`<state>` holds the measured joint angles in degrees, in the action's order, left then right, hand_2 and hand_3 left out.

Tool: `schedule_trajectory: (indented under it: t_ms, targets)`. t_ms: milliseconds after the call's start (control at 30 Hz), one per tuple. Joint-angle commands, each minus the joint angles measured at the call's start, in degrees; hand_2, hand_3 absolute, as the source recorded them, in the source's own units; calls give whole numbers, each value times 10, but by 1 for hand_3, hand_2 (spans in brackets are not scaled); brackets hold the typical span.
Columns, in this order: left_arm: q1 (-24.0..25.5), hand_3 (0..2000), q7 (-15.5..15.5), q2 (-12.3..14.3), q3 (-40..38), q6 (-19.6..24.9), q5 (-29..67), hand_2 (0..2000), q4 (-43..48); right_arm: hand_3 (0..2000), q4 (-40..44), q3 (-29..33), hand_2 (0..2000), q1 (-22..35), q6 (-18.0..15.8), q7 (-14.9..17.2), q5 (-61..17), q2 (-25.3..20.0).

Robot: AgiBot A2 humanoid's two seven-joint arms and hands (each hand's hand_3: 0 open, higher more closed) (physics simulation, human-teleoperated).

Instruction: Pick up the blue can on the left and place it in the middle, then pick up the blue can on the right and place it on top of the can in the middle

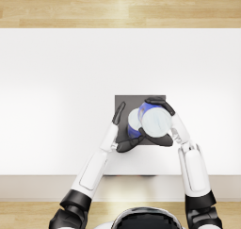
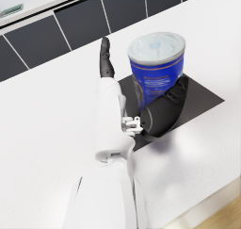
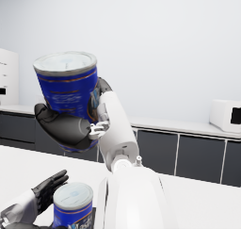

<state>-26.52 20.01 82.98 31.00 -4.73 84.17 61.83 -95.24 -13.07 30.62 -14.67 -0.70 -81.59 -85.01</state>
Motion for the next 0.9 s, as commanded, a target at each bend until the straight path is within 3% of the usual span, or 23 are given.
schedule_trajectory:
  t_ms: [33, 100, 200, 267, 300, 400, 600, 900]
  targets:
    - [45, 0, 0, -26, -38, 0, 0, 0, 107, 1520, -5, -14, 2000, 19, -4, 0, 0, -9]
    - [91, 0, -13, -53, -63, 1, 0, 0, 182, 1520, 4, -21, 2000, 21, -6, 1, 0, -13]
    - [151, 0, -124, -80, -125, 30, 0, 0, 255, 1520, 12, -35, 2000, 23, -5, 2, 0, -17]
    - [184, 0, -161, -90, -166, 39, 0, 0, 272, 1520, 27, -43, 2000, 32, 142, 49, 0, -24]
    - [198, 0, -172, -94, -183, 41, 0, 0, 278, 1520, 36, -47, 2000, 36, 195, 65, 0, -27]
    - [218, 0, -190, -97, -207, 45, 0, 0, 297, 1520, 61, -69, 2000, 33, 260, 88, 0, -29]
    - [225, 0, -199, -93, -204, 47, 0, 0, 317, 1520, 93, -114, 2000, 20, 292, 100, 0, -30]
    - [225, 0, -200, -83, -210, 47, 0, 0, 313, 1520, 156, -115, 2000, 5, 332, 101, 0, -34]
